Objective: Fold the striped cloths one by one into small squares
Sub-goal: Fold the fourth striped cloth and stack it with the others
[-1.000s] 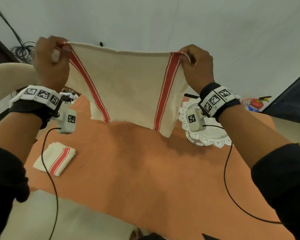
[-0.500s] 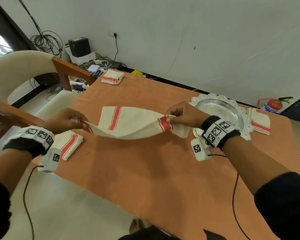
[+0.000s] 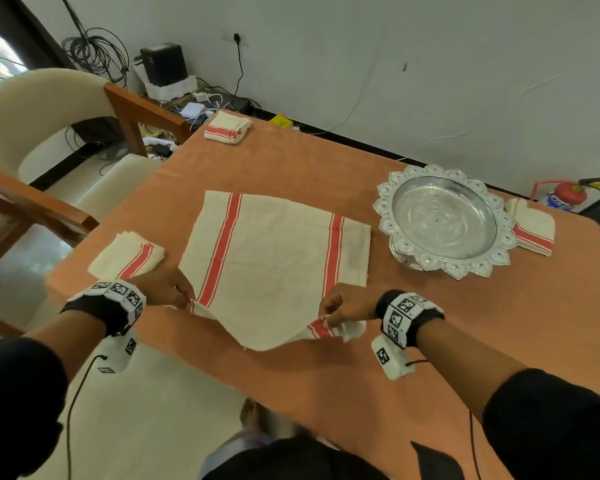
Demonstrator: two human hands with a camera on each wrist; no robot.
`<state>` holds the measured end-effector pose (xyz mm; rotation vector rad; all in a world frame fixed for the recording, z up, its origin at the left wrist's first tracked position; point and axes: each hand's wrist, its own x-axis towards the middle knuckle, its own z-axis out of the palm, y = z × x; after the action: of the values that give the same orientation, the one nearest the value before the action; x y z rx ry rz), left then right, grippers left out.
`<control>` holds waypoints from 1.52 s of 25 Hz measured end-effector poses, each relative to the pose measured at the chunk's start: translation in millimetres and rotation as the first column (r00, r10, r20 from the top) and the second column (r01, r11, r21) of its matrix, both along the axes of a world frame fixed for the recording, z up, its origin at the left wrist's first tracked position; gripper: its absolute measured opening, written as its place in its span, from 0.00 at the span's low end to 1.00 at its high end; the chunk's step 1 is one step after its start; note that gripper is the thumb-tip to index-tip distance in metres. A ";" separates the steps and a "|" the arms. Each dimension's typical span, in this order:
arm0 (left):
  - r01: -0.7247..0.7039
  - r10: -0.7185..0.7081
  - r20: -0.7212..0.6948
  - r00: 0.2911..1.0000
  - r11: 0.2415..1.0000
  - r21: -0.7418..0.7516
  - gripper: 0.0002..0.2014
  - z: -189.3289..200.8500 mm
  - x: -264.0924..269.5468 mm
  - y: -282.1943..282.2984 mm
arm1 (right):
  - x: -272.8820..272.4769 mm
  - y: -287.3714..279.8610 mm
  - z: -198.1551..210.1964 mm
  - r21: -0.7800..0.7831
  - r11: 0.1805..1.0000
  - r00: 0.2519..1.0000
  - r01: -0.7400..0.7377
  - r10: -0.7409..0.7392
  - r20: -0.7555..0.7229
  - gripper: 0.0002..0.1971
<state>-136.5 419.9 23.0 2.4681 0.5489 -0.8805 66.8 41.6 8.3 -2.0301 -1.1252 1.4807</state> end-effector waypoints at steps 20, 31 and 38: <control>0.175 -0.198 0.404 0.893 0.980 0.093 0.07 -51.2 153.0 73.2 | 48.7 89.1 -28.6 0.112 0.880 0.760 0.463 -0.458 0.461 0.07; 0.321 -0.392 0.166 0.905 0.885 0.337 0.32 -82.5 255.8 105.8 | 132.2 157.2 -57.0 -0.076 0.869 0.644 0.489 -0.300 0.704 0.38; 0.458 -0.513 0.519 0.684 0.855 0.242 0.14 -88.3 244.4 96.1 | 126.1 161.1 -66.7 -0.100 0.838 0.576 0.537 -0.277 0.769 0.35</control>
<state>107.9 516.0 -65.3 2.8274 -0.3126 -0.2279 192.9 202.7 -58.4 -3.0079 -0.5336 0.6034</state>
